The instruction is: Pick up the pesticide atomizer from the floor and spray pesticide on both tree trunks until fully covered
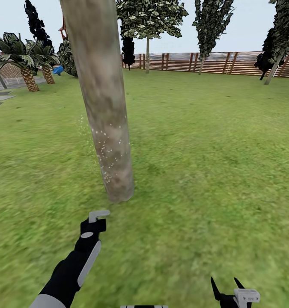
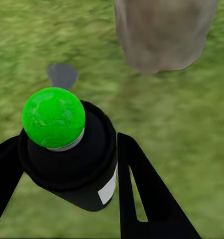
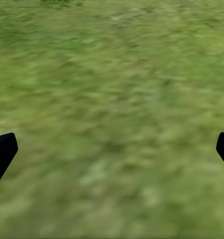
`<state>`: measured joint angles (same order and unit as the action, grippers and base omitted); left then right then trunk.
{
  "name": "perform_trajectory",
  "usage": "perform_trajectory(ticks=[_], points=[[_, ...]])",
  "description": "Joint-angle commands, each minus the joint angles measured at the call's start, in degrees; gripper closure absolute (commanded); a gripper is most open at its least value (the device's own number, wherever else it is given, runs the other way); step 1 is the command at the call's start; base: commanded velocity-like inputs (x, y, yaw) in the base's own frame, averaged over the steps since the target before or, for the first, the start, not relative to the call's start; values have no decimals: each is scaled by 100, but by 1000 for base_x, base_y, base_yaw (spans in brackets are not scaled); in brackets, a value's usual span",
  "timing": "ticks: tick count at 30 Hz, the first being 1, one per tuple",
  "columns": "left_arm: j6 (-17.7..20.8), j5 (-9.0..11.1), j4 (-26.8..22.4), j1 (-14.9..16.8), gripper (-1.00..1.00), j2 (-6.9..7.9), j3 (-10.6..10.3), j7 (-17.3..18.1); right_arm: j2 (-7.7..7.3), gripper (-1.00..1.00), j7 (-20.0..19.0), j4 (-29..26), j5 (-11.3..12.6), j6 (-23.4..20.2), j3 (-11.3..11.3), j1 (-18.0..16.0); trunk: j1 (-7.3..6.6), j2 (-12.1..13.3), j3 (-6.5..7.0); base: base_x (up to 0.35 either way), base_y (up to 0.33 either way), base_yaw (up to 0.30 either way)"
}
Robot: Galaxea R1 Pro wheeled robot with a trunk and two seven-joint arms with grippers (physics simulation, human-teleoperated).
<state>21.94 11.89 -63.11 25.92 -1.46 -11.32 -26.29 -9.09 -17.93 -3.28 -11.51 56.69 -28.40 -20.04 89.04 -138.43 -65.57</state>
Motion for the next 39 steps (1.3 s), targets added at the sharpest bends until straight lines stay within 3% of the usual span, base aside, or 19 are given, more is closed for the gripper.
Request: perform_trajectory(ticks=[1, 6, 11, 23, 28, 39], points=[[7, -2, 2, -1, 100, 4, -5, -123, -4, -100, 0, 5, 0, 0, 1, 0, 0, 0, 0, 176, -159, 0], [-10, -9, 34, -8, 100, 2, -16, -282, -5, -100, 0, 11, 0, 0, 1, 0, 0, 0, 0, 207, -190, 0], [-40, 6, 69, -16, 100, -24, -34, -665, -5, -100, 0, 11, 0, 0, 1, 0, 0, 0, 0, 199, -208, 25], [-38, 77, -5, -25, 100, -22, -38, -607, -5, -100, 0, 14, 0, 0, 0, 0, 0, 0, 0, 14, -271, 216], [-10, 92, 17, -25, 100, 8, 29, -25, -5, -100, 0, 14, 0, 0, 1, 0, 0, 0, 0, 0, -275, 13], [-56, 45, 0, -25, 100, -14, -21, 30, -5, -100, 0, 20, -9, 0, 1, 0, 0, 0, 0, 0, -275, 5]])
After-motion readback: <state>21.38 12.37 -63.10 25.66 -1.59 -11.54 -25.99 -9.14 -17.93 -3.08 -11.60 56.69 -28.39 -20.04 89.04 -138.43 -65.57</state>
